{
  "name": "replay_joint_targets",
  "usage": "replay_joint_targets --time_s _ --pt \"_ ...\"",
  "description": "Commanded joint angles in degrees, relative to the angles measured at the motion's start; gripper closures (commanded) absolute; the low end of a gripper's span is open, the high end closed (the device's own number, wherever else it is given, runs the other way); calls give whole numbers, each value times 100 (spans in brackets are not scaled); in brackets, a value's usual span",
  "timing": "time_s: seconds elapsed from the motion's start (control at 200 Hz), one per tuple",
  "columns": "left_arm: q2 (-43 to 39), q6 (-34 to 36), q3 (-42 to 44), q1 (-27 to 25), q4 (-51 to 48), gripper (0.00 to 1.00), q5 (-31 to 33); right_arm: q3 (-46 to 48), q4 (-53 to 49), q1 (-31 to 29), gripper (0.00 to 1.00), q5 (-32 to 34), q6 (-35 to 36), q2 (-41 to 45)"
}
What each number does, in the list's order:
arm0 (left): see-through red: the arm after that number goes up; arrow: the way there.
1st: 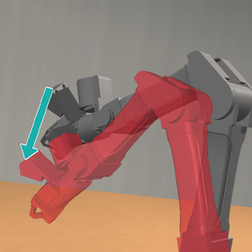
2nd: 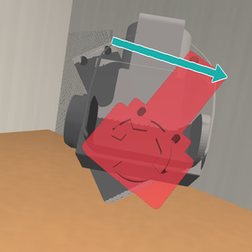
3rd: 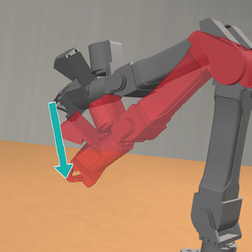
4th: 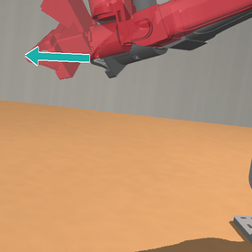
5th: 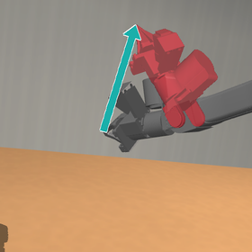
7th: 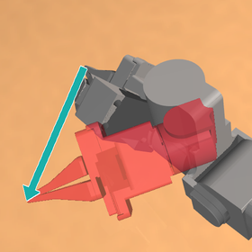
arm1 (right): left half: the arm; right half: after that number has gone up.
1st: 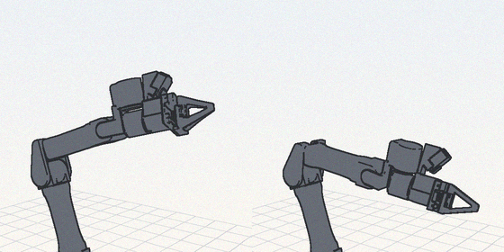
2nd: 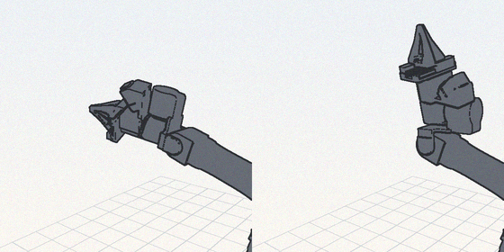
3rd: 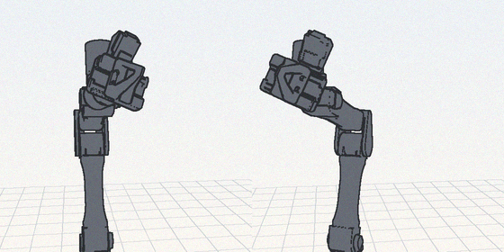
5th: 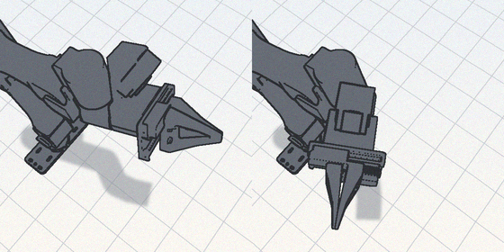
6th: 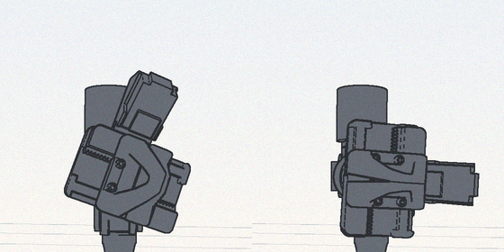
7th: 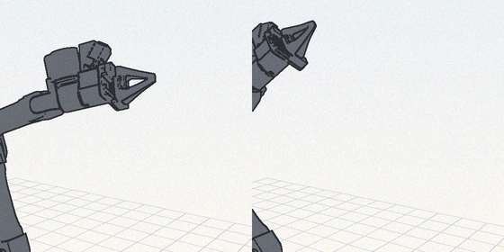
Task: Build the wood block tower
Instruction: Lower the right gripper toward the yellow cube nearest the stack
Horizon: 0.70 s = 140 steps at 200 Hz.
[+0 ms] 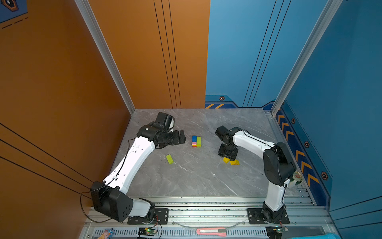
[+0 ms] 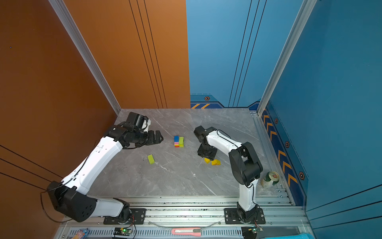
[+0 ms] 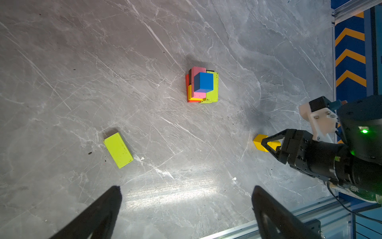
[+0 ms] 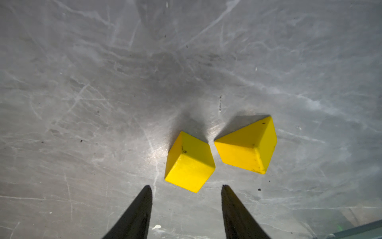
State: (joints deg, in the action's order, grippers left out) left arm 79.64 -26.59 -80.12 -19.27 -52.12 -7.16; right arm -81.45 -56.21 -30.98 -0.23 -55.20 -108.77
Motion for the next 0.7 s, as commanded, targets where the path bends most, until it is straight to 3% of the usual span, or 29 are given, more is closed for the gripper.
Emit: replay_joint_targets --time_s 0.0,0.696 --pt "126 -11 -131 63 -17 0 -28 123 91 48 48 -98 -60 -32" --pt "316 -34 -330 38 -22 0 -93 441 339 66 51 -163 -9 28"
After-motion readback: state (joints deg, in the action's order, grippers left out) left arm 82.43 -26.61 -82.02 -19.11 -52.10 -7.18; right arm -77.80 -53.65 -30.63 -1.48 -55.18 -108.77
